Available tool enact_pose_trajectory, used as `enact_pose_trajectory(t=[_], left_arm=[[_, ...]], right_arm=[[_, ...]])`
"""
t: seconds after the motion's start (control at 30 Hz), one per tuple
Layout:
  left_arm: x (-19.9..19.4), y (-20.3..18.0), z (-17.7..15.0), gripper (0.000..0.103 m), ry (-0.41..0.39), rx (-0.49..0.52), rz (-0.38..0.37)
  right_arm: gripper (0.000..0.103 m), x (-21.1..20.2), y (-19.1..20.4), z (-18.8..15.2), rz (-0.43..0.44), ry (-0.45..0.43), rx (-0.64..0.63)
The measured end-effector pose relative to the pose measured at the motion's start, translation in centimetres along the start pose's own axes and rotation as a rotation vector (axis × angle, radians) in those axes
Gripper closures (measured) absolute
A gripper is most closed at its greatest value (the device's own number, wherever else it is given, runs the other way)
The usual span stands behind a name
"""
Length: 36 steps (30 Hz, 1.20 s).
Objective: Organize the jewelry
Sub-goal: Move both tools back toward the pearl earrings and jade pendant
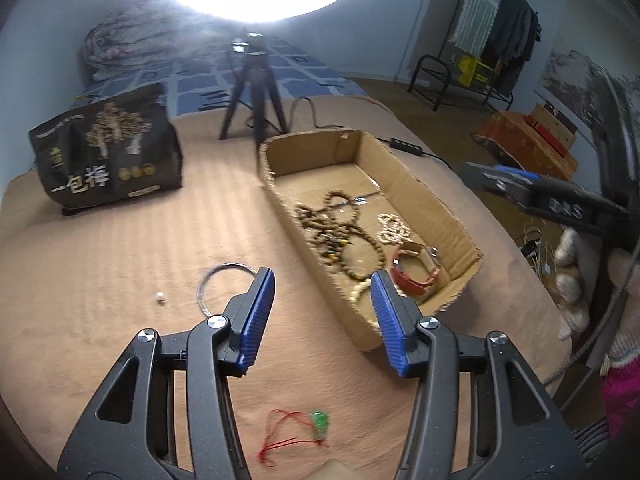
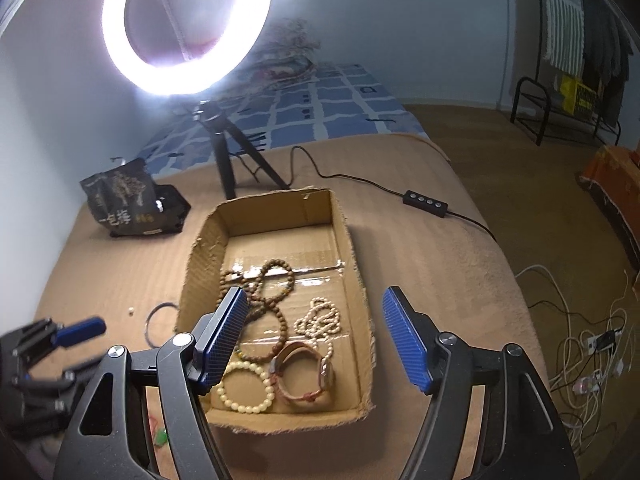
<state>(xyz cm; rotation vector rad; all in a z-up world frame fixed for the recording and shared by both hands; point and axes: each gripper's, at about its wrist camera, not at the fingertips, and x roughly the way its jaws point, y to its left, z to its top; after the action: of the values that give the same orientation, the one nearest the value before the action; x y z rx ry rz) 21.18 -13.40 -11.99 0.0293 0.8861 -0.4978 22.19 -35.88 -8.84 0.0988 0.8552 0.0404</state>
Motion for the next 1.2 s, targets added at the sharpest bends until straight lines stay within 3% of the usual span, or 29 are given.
enact_pose_trajectory(t=[0.33,0.6,0.8,1.2], left_arm=[[-2.5,5.7,-0.2,0.052,-0.029,-0.084,0.05],[-2.5,9.5,-2.2,0.052,0.017,-0.108,0.083],[-1.8,10.4,-4.2,0.052,0.068,-0.092,0.074],[1.0,9.2,-6.7,0.052,0.16,0.001,0.038]], right_arm=[[0.033,-2.4,3.5,-2.2,0.083,0.01,-0.084],[0.033,-3.2,6.6,-4.6,0.149,0.042,-0.127],[0.033,-3.3,8.7,-7.0,0.188,0.07,-0.192],[0.033,0.2,13.3,-11.9,0.306,0.231,-0.393]])
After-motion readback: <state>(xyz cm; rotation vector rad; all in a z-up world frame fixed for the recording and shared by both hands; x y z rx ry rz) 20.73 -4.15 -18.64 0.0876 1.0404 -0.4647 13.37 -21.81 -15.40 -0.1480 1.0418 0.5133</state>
